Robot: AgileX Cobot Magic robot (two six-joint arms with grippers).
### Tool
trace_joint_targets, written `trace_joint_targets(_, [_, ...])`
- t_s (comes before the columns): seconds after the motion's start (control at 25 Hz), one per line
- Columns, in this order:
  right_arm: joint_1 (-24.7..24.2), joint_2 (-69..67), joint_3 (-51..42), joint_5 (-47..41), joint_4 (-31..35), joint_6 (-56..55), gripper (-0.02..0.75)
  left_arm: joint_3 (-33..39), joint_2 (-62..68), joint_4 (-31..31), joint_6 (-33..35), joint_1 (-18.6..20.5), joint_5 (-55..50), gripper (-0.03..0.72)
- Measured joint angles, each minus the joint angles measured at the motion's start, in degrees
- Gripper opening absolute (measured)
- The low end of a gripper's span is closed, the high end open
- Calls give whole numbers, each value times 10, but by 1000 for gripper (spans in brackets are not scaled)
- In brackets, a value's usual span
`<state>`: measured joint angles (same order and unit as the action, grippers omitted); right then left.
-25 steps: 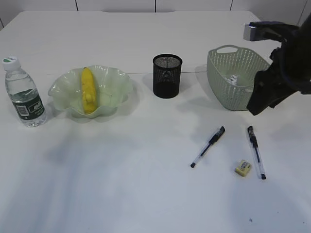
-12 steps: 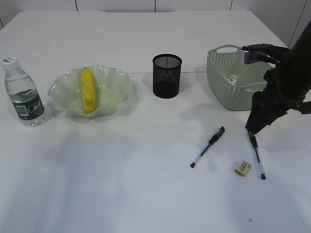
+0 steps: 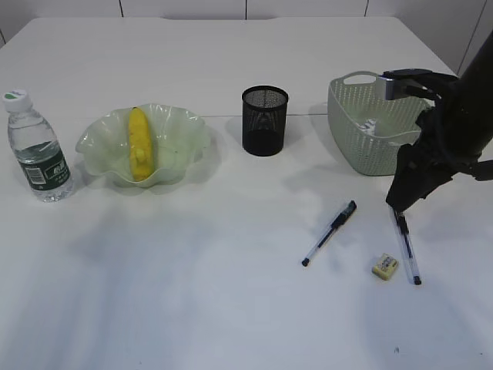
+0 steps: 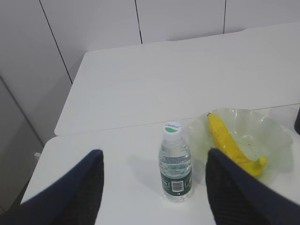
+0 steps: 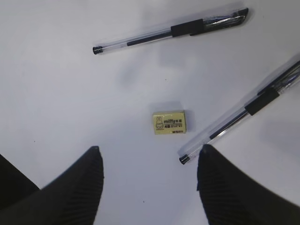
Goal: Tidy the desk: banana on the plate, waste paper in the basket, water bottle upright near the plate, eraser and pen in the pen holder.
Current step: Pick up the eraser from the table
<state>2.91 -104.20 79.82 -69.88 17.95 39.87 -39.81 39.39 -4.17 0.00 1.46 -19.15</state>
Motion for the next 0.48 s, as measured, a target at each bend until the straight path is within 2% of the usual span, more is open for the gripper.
trace_joint_targets(0.48, [1,0,-87,40,14,37,472,0,0,-15,0,0,0,477])
